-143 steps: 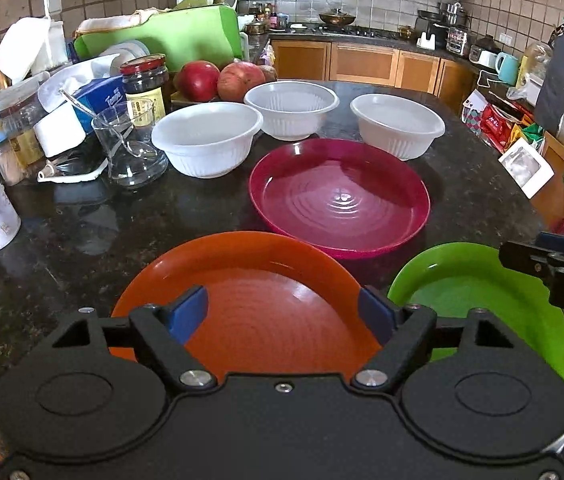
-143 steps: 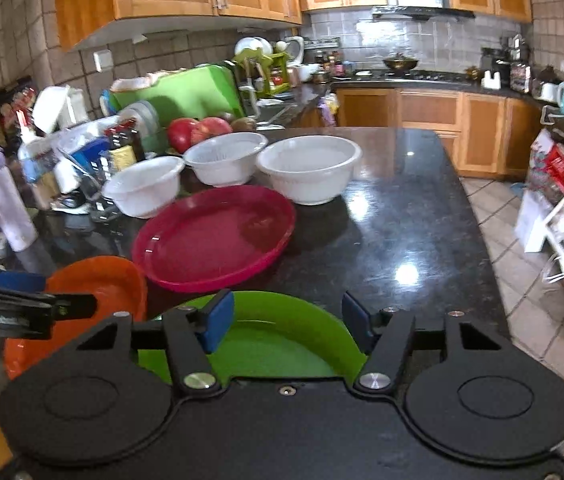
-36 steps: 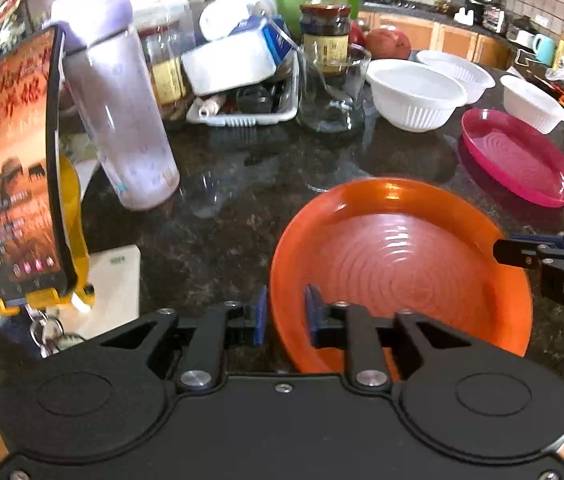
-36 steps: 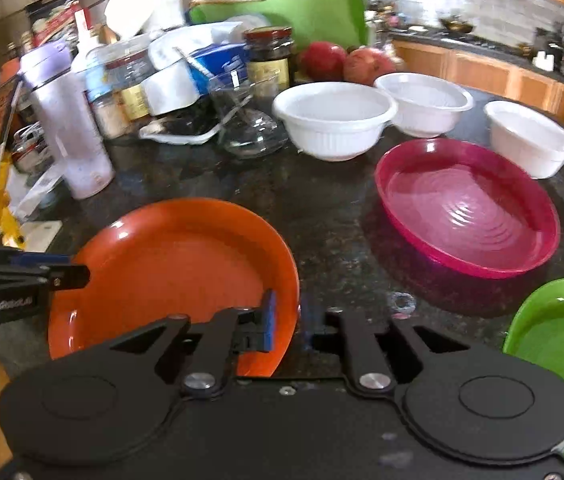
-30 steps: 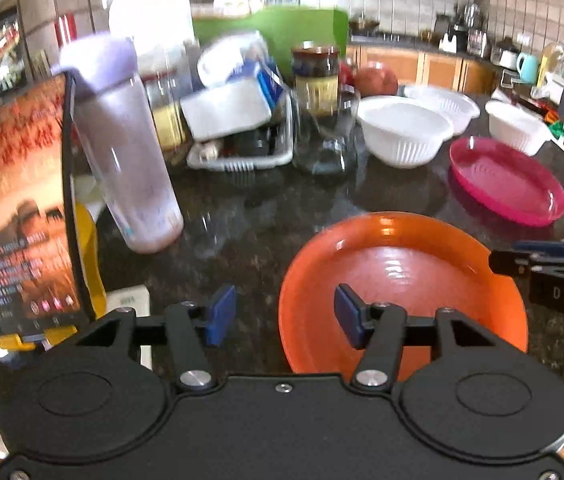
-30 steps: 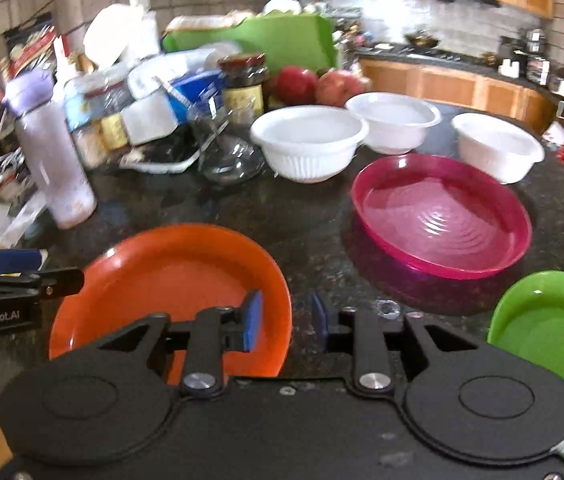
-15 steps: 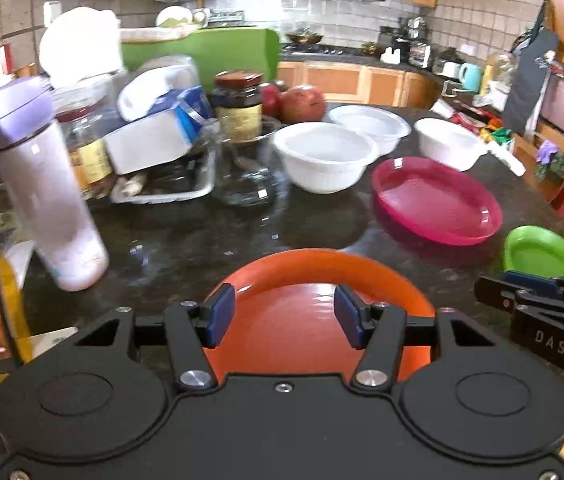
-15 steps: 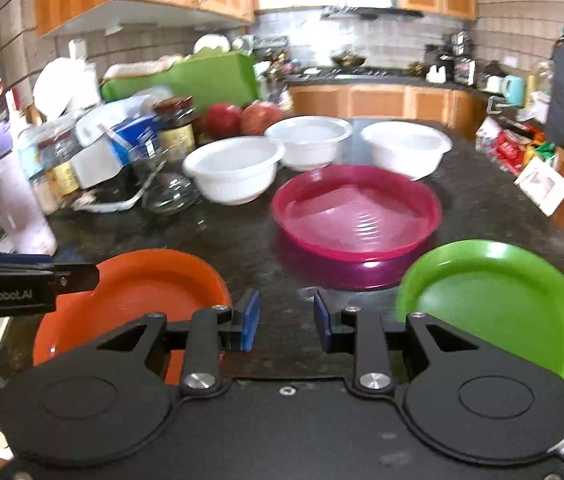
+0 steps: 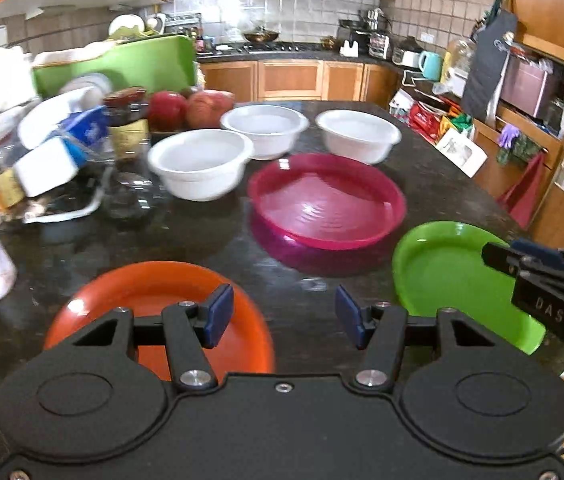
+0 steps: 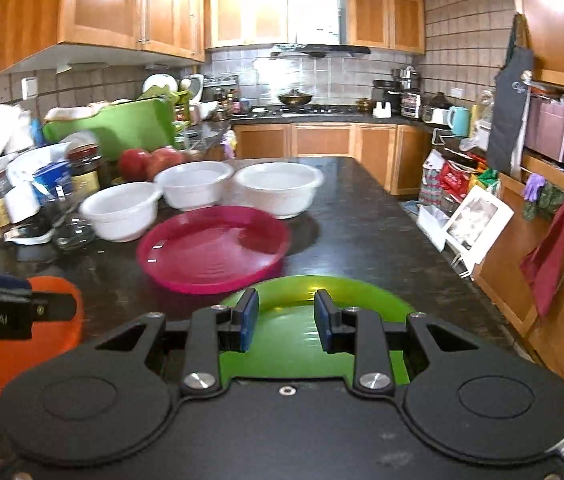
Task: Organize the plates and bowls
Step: 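Lift the green plate with the right tool toward the orange plate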
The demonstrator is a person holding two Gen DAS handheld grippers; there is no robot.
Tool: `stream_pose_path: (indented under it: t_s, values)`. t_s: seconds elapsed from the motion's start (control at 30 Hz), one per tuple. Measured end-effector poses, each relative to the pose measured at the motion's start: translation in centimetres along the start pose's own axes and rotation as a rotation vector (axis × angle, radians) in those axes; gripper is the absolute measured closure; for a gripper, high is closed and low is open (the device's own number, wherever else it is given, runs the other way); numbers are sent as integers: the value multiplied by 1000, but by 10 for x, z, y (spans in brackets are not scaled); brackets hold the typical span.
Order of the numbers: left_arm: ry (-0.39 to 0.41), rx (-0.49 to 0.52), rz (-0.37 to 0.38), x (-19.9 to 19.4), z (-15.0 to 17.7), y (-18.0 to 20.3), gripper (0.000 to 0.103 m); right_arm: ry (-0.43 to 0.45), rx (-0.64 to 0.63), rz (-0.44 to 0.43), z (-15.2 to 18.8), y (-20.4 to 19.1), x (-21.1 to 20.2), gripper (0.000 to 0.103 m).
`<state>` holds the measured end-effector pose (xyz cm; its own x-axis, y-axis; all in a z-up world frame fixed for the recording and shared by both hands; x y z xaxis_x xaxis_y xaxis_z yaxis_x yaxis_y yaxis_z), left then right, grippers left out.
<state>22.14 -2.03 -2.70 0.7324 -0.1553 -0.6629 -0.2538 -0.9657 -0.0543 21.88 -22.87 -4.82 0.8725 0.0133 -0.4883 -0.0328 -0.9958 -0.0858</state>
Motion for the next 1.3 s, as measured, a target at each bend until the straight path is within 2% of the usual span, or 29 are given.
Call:
stream_pose_path:
  t_s: [0.2, 0.4, 0.67, 0.9, 1.17, 1.3]
  values:
    - [-40, 43, 9, 11, 3, 50, 42, -35, 30, 9, 6, 60, 0, 72]
    - [-98, 33, -20, 23, 11, 77, 42, -106, 35, -43, 17, 92, 20, 72]
    - [-156, -41, -90, 32, 22, 92, 42, -177, -7, -135, 21, 100, 47, 72]
    - [-172, -66, -139, 38, 24, 100, 42, -187, -23, -184, 23, 105, 46, 72]
    - [-173, -69, -163, 42, 24, 108, 43, -193, -16, -214, 23, 110, 53, 71]
    - [-171, -71, -145, 41, 23, 113, 50, -197, -20, -229, 24, 111, 55, 71]
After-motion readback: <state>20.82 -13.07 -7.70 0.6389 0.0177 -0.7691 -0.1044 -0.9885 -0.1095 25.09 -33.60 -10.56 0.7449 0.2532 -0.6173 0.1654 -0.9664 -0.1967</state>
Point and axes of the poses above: each gripper's, at about its wrist camera, not at the fingertips, and x roughly the way its jaws point, y to its right, z to its underside, the point moved 5 cm from there along x, roughly the way its jaws point, and after that the axes turned 8 degrees about -z, right-handed, at the moved point
